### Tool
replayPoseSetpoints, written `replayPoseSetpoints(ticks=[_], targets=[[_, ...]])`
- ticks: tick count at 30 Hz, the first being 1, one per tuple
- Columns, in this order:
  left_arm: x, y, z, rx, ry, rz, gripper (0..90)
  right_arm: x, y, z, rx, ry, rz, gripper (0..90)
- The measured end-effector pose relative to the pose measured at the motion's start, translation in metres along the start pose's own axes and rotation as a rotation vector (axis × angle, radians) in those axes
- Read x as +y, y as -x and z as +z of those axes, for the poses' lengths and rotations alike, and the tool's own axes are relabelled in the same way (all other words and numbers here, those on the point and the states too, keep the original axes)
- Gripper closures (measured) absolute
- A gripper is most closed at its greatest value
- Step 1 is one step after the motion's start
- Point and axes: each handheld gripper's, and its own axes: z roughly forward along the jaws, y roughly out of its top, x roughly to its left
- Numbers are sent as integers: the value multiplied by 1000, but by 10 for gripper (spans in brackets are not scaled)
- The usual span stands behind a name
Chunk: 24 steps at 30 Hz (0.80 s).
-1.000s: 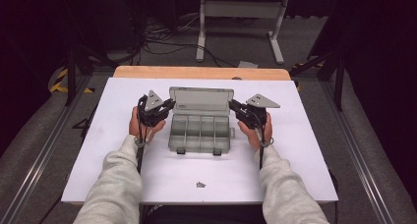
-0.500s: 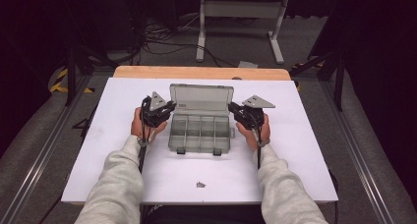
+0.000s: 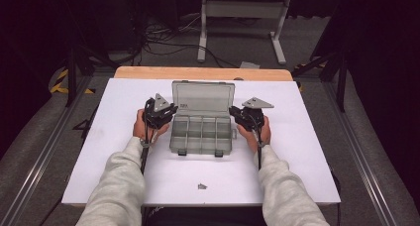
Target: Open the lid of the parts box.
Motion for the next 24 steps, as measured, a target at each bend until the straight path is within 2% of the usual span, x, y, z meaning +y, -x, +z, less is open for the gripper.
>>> replayPoseSetpoints(ticks=[11,19,24], targets=[[-2,0,3,-2,-31,-2,774,-3,1,4,0,-37,5,809],[-3,0,4,-1,-27,-13,764,-4,1,5,2,-48,8,795],[-3,0,4,0,-26,-17,747,-4,3,5,-3,-48,19,747]])
